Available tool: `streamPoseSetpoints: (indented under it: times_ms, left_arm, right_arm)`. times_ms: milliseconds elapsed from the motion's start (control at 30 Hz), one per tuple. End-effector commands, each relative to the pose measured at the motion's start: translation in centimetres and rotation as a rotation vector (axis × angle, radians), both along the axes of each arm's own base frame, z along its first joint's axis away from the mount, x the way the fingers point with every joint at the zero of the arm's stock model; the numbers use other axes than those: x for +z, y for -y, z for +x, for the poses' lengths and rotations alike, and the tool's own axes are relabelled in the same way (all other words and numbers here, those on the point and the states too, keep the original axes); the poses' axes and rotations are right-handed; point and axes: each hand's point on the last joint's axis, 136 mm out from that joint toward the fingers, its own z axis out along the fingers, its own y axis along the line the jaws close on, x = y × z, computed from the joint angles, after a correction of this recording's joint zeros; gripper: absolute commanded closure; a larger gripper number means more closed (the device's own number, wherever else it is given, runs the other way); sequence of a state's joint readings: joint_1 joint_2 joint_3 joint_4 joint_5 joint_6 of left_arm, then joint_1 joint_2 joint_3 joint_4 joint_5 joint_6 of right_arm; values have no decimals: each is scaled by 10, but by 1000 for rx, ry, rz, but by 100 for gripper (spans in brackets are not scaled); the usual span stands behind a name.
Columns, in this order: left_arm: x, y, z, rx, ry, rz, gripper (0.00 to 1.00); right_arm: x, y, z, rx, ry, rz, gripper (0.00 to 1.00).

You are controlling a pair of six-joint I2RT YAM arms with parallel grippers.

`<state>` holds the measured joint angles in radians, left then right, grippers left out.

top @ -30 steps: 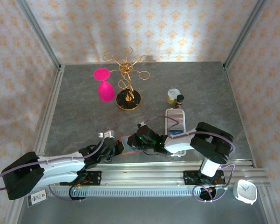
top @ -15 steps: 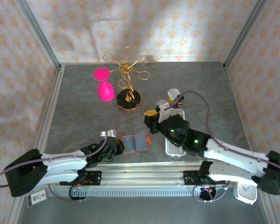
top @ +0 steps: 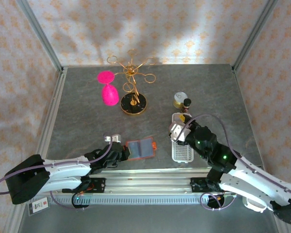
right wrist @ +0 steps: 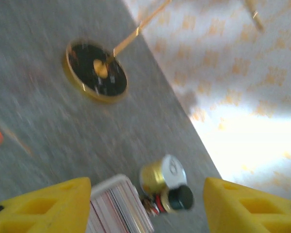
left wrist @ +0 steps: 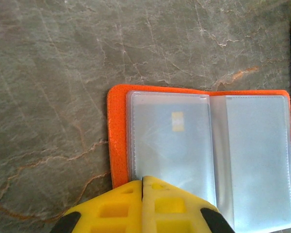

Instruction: Put the credit cards into the card holder

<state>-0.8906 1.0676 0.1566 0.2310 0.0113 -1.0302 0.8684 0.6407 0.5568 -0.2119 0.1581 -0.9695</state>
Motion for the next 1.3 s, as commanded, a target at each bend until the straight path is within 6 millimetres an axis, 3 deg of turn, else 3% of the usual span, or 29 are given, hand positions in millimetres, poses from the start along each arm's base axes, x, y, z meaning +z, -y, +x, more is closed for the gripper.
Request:
streamPoseSetpoints:
  times_ms: [0,333,600,767,833,1033,1267]
  left_arm:
    - [-18,-17,-8,5,-37,106,100]
    - [-17,-15,-7,-1,-33,103,100]
    - [-16,-14,-7,-3,-28,99,100]
    - [-17,-15,-8,-9,-27,99,100]
    - [-16,-15,-8,-6,-27,92,100]
    - [-16,-16,-9,-4,-26,86,100]
    - [-16,-16,-8,0,-25,91,100]
  right_arm:
    - [-47,21,5,24,-50,-293,38]
    - [-118,36,20,42,-141,-557,22]
    - [-146,36,30,30,-168,-641,21]
    - [-146,34,43,-5,-180,-669,27]
    - [-145,33,45,-5,-187,-676,36]
    - [-142,35,41,0,-197,-667,55]
    - [-141,40,32,5,-178,-645,65]
